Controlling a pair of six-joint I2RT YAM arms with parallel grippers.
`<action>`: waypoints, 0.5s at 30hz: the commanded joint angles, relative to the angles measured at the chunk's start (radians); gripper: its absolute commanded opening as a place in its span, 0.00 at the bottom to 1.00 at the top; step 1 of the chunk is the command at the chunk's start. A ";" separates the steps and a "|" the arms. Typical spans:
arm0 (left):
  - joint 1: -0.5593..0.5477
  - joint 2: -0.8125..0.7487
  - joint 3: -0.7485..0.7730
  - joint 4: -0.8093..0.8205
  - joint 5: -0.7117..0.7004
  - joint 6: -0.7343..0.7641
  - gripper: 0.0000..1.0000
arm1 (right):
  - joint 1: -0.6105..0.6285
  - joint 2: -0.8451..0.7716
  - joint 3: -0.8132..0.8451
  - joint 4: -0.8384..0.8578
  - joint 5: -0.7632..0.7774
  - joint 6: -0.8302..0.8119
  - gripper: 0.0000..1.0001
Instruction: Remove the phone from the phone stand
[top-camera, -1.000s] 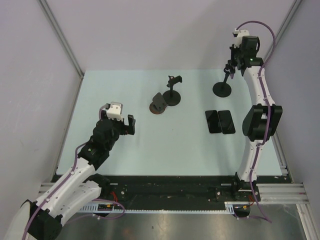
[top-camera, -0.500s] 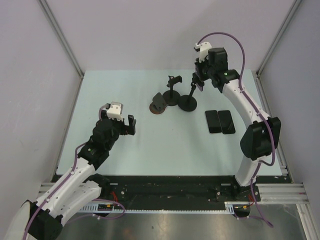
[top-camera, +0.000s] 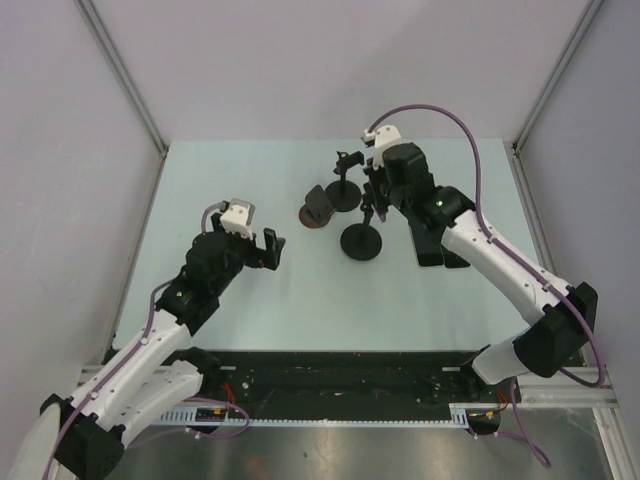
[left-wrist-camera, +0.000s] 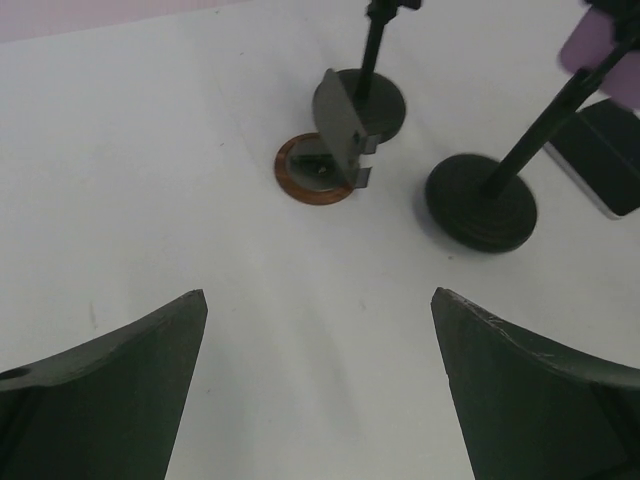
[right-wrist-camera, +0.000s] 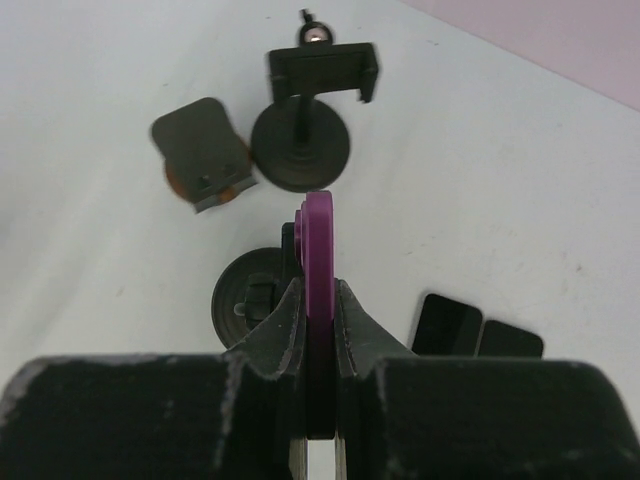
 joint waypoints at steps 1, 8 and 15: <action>-0.038 0.026 0.088 0.030 0.124 -0.021 1.00 | 0.104 -0.091 -0.010 0.077 0.176 0.140 0.00; -0.098 0.089 0.143 0.030 0.187 -0.057 1.00 | 0.294 -0.060 -0.051 0.059 0.376 0.209 0.00; -0.118 0.109 0.163 0.030 0.209 -0.085 1.00 | 0.355 -0.030 -0.058 0.025 0.389 0.297 0.19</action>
